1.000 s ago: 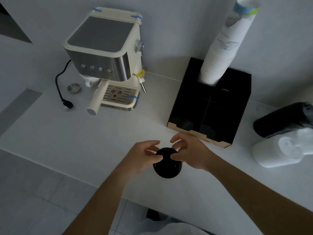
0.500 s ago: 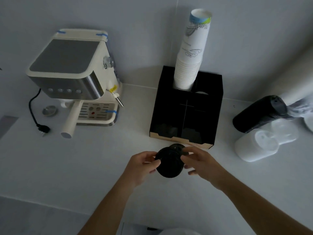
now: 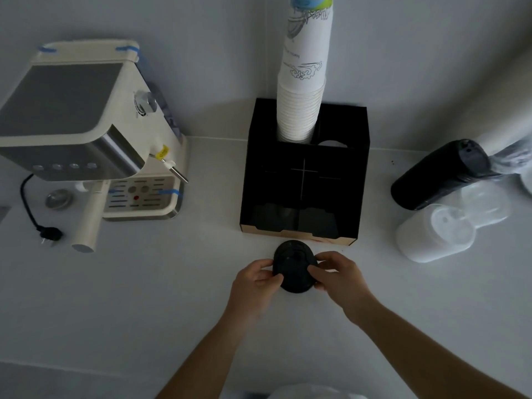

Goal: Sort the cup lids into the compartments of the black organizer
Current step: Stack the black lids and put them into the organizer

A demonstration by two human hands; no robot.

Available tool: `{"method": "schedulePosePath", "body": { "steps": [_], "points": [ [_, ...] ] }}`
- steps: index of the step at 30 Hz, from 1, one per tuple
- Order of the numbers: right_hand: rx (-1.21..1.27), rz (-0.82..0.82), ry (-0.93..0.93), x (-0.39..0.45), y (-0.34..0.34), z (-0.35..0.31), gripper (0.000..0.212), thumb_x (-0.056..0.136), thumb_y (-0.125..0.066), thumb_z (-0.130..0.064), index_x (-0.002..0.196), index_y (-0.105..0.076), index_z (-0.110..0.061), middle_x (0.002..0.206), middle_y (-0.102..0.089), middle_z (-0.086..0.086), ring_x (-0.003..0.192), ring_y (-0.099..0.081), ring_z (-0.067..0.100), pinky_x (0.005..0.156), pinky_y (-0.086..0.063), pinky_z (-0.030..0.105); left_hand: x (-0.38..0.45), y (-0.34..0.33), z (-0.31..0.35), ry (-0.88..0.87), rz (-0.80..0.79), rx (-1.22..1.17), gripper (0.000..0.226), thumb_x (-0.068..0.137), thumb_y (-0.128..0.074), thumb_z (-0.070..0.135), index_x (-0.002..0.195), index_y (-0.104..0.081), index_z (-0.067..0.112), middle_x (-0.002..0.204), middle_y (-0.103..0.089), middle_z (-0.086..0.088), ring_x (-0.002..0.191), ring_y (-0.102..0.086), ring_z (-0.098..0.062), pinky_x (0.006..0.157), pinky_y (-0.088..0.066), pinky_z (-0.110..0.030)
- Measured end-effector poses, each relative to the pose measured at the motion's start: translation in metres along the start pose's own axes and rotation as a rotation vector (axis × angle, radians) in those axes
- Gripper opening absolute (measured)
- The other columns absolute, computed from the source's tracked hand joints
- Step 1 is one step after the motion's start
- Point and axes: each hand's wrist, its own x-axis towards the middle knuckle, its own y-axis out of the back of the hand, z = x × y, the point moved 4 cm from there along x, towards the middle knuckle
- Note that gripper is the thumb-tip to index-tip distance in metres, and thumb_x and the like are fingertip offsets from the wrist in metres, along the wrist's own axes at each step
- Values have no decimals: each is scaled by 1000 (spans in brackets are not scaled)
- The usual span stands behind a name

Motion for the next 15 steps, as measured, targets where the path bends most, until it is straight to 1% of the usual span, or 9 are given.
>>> {"method": "schedulePosePath", "body": {
  "steps": [2, 5, 6, 7, 10, 12, 15],
  "points": [
    [25, 15, -12, 7, 0, 1, 25, 87, -71, -18, 111, -67, -21, 96, -69, -2, 73, -71, 22, 69, -56, 30, 7, -2, 5, -32, 17, 45, 29, 81, -72, 22, 109, -65, 26, 90, -68, 13, 89, -66, -4, 83, -53, -25],
    [59, 38, -24, 17, -1, 2, 29, 87, -70, -16, 115, -68, -21, 96, -69, -3, 80, -71, 24, 81, -59, 36, 15, -6, 10, -59, 44, 85, 30, 81, -72, 21, 111, -68, 19, 94, -69, 9, 90, -66, -5, 86, -54, -26],
    [62, 43, -26, 20, -1, 3, 29, 87, -70, -16, 116, -68, -20, 96, -69, -2, 81, -71, 25, 82, -59, 37, 18, -7, 11, -64, 53, 103, 29, 81, -72, 21, 110, -69, 18, 93, -70, 8, 89, -66, -5, 85, -54, -26],
    [61, 47, -26, 22, -1, 3, 29, 87, -70, -16, 115, -68, -20, 95, -69, -2, 82, -71, 25, 80, -58, 35, 20, -8, 12, -68, 59, 116, 28, 81, -71, 21, 109, -70, 17, 91, -70, 10, 88, -66, -3, 83, -54, -24],
    [43, 43, -16, 28, -2, 3, 27, 86, -70, -19, 113, -69, -23, 94, -71, 0, 84, -71, 24, 67, -51, 27, 26, -8, 12, -67, 70, 144, 25, 83, -69, 20, 108, -72, 16, 82, -67, 18, 81, -64, 4, 74, -50, -14],
    [8, 37, -5, 31, -3, 2, 25, 87, -70, -21, 111, -69, -25, 92, -70, -2, 85, -70, 22, 65, -49, 25, 30, -9, 11, -66, 76, 177, 25, 83, -69, 20, 107, -72, 15, 83, -68, 14, 79, -63, 5, 68, -47, -7],
    [-56, 25, 24, 33, -6, 2, 23, 87, -69, -22, 110, -69, -25, 88, -69, -5, 84, -68, 20, 62, -47, 20, 33, -10, 11, -60, 94, 223, 22, 84, -69, 20, 105, -72, 13, 84, -68, 9, 73, -61, 6, 60, -45, -3]
  ]
}}
